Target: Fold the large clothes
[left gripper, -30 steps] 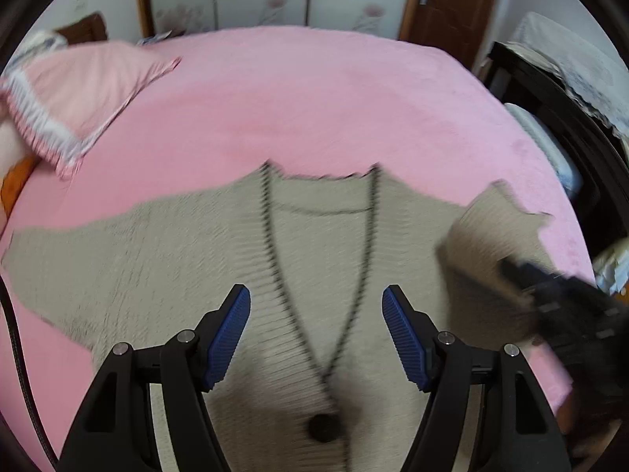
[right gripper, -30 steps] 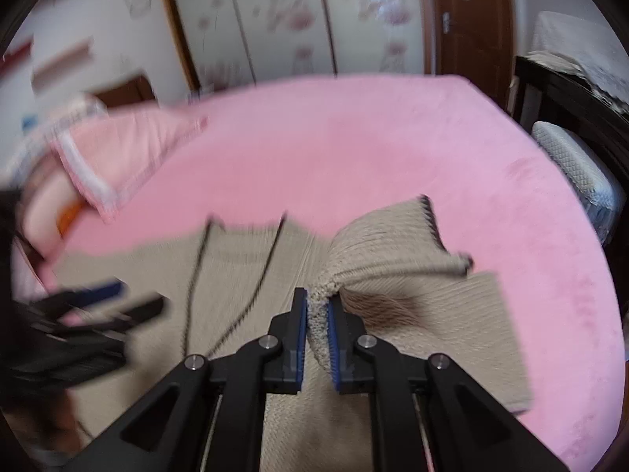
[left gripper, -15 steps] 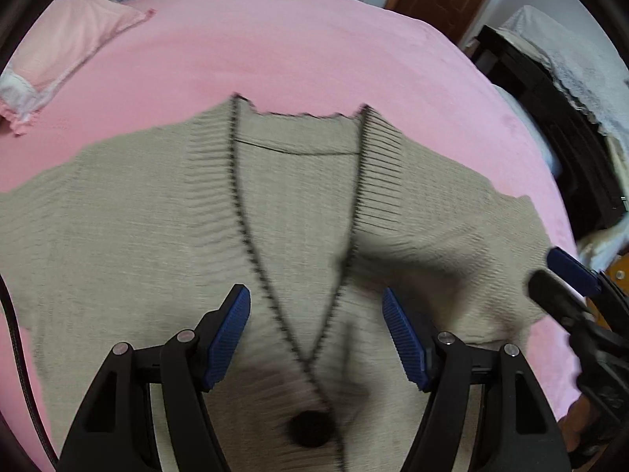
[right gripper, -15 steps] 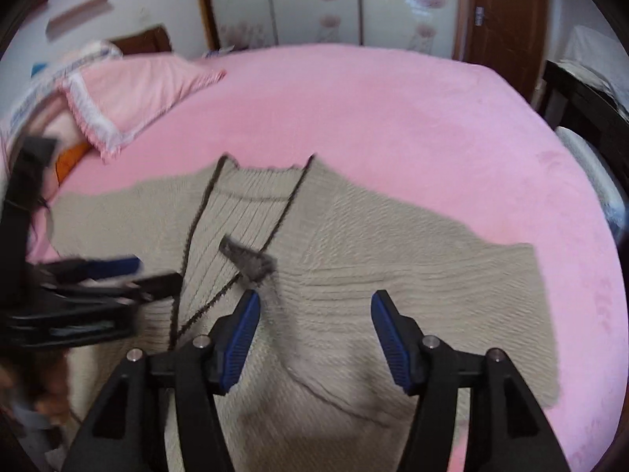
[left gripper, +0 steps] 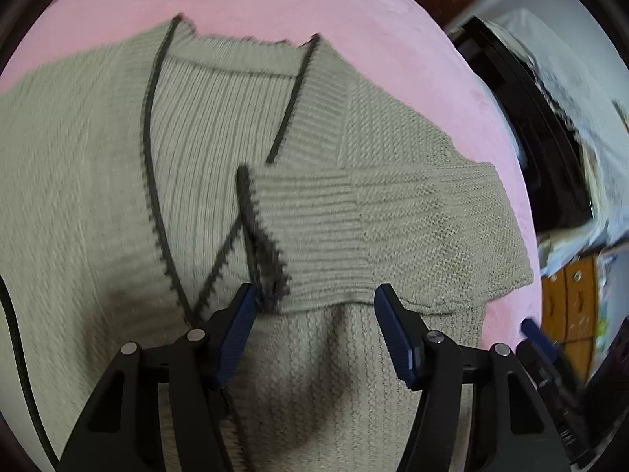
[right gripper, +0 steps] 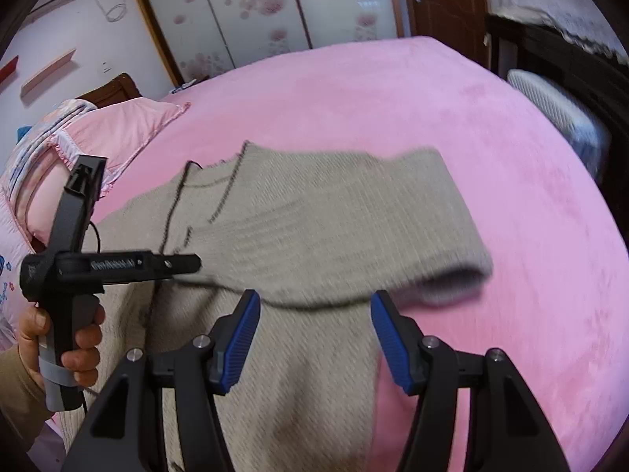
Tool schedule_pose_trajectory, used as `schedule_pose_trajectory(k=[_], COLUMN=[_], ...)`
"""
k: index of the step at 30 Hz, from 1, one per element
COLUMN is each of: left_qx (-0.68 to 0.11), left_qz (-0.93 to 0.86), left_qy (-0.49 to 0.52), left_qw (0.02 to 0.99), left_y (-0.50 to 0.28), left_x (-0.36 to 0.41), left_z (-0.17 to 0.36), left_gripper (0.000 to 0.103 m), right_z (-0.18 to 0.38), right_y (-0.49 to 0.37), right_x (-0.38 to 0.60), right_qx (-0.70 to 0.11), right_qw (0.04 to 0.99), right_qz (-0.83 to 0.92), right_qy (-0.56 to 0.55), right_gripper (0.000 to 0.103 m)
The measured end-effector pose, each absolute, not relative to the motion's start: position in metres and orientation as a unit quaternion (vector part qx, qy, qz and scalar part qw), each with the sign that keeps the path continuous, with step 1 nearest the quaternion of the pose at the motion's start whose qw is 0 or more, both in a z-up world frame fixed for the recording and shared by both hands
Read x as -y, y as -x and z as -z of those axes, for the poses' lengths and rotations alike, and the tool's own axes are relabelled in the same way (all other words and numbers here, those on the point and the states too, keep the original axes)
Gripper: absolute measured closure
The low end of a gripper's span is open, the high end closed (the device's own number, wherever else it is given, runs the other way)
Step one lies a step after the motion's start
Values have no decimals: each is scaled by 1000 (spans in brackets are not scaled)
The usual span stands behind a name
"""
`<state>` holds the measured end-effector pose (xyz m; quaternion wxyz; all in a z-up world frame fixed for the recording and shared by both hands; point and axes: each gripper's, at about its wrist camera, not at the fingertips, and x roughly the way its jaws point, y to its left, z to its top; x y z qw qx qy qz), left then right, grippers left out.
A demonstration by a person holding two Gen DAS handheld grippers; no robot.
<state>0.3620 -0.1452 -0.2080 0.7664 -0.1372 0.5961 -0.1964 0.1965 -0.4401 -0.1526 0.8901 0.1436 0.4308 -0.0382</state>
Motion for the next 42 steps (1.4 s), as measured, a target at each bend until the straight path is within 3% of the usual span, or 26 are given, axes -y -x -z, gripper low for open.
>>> schedule_pose_trajectory(k=[4, 8, 14, 24, 26, 27, 29, 34, 42], left_qx=[-599, -595, -544, -418, -395, -386, -371, -390, -506], left_qz=[179, 174, 165, 160, 138, 126, 107, 40, -40], left_qy=[153, 142, 61, 49, 33, 27, 19, 14, 3], left_qw=[765, 772, 821, 893, 908, 914, 922, 920, 862], left_y=[-368, -374, -374, -402, -414, -417, -419, -442, -455], left_x=[148, 160, 201, 210, 205, 200, 181, 130, 82], left_z=[223, 223, 175, 49, 33, 27, 20, 54, 197], left_gripper=[62, 91, 95, 95, 95, 95, 95, 95, 93], right_z=[166, 177, 196, 206, 207, 208, 204, 199, 220], right_y=[-187, -183, -184, -228, -240, -245, -250, -256, -271], right_x=[448, 457, 496, 511, 506, 502, 492, 459, 399], right_qx=[-433, -435, -439, -420, -426, -433, -430, -430, -453], right_qw=[886, 885, 872, 861, 861, 861, 870, 882, 866], right_qz=[50, 77, 112, 126, 134, 138, 149, 173, 190], right_qy=[-157, -145, -187, -257, -243, -229, -190, -81, 90], right_gripper=[45, 46, 47, 48, 74, 92, 93, 93, 88])
